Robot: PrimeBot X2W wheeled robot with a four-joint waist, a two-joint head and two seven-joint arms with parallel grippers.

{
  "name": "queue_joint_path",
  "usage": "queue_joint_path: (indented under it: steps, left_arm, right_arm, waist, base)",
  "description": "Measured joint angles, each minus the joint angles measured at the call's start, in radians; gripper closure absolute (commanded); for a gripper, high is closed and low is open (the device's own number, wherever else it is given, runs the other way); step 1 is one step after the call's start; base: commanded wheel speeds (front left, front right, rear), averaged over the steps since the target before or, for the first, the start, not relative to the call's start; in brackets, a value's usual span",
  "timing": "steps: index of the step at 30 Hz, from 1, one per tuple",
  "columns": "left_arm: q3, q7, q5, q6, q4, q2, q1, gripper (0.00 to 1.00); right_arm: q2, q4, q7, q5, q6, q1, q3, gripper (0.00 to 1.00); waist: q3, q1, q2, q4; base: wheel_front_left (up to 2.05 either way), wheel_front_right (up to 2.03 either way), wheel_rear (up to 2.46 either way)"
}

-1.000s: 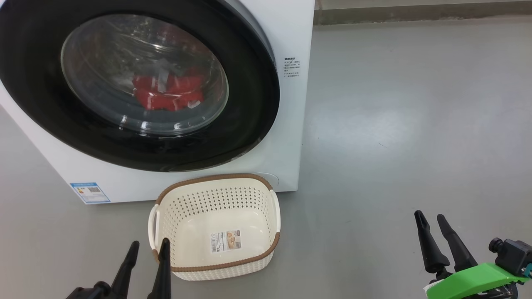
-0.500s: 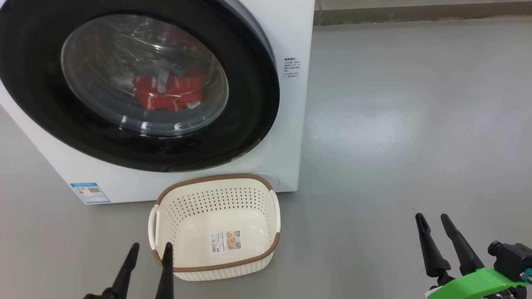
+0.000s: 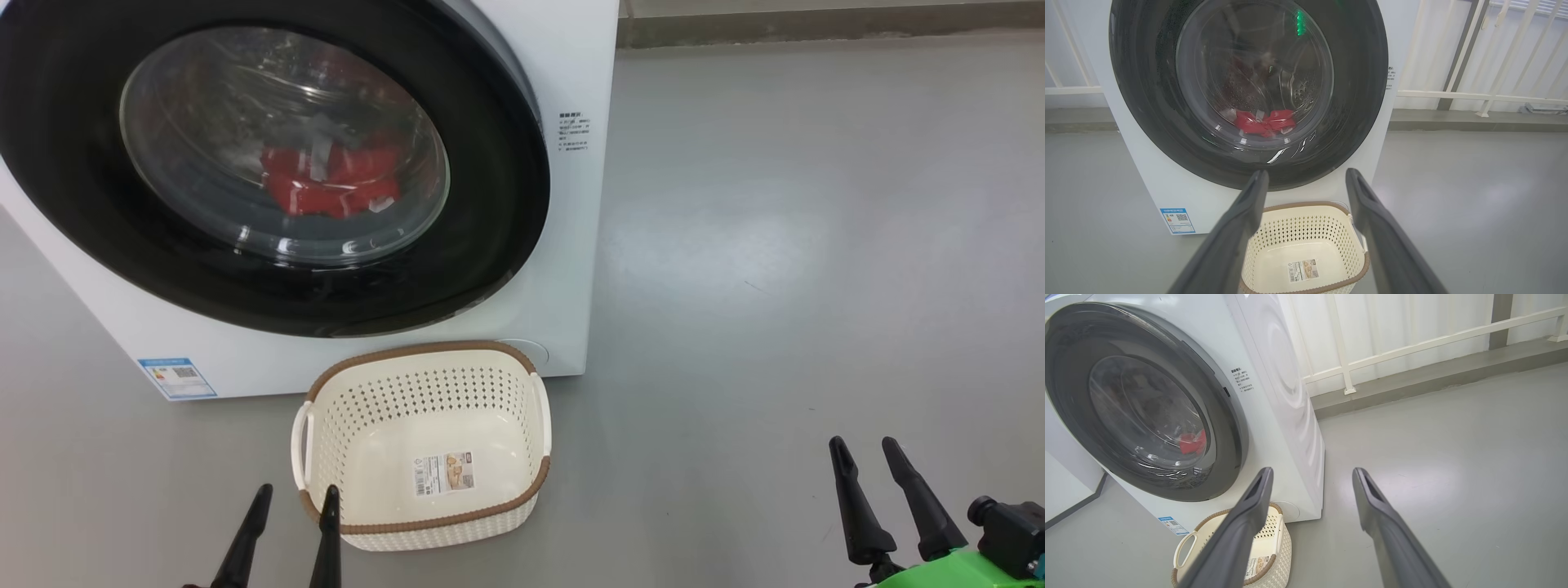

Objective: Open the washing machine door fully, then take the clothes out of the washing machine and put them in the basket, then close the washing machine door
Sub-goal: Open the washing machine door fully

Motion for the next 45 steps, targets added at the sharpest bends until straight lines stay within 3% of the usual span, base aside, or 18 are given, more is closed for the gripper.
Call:
queue_joint_path:
  steps: [18,20,21,22,37,45]
  left_arm:
    - [0.002,0.000,0.000,-0.002,0.030,0.000,0.000,0.00]
    - [0.002,0.000,0.000,-0.004,0.031,0.000,0.000,0.00]
    - [0.001,0.000,0.000,-0.004,0.031,0.000,0.000,0.00]
    - [0.001,0.000,0.000,-0.004,0.031,0.000,-0.001,0.00]
    - [-0.034,0.000,-0.001,-0.006,0.031,0.000,-0.068,0.00]
    - [-0.068,0.000,-0.021,-0.021,0.033,0.000,-0.141,0.00]
  right_arm:
    - [0.024,-0.015,-0.002,0.013,0.000,0.011,-0.025,0.00]
    - [0.028,-0.020,-0.003,0.041,0.000,0.009,-0.022,0.52]
    - [0.030,-0.022,-0.003,0.060,0.000,0.006,-0.020,0.89]
    - [0.031,-0.023,-0.003,0.072,0.000,-0.002,-0.018,1.00]
    - [0.045,-0.002,-0.006,0.212,0.000,-0.351,0.046,1.00]
    - [0.005,0.046,-0.006,0.289,0.000,-0.571,0.074,1.00]
  waist:
    - [0.004,0.0000,0.0000,-0.008]
    - [0.007,0.0000,0.0000,-0.007]
    - [0.009,0.0000,0.0000,-0.007]
    - [0.012,0.0000,0.0000,-0.007]
    - [0.090,0.0000,0.0000,0.023]
    - [0.163,0.0000,0.0000,0.072]
  base:
    - [0.00,0.00,0.00]
    - [0.00,0.00,0.00]
    - [0.00,0.00,0.00]
    - [0.00,0.00,0.00]
    - [0.00,0.00,0.00]
    - [0.00,0.00,0.00]
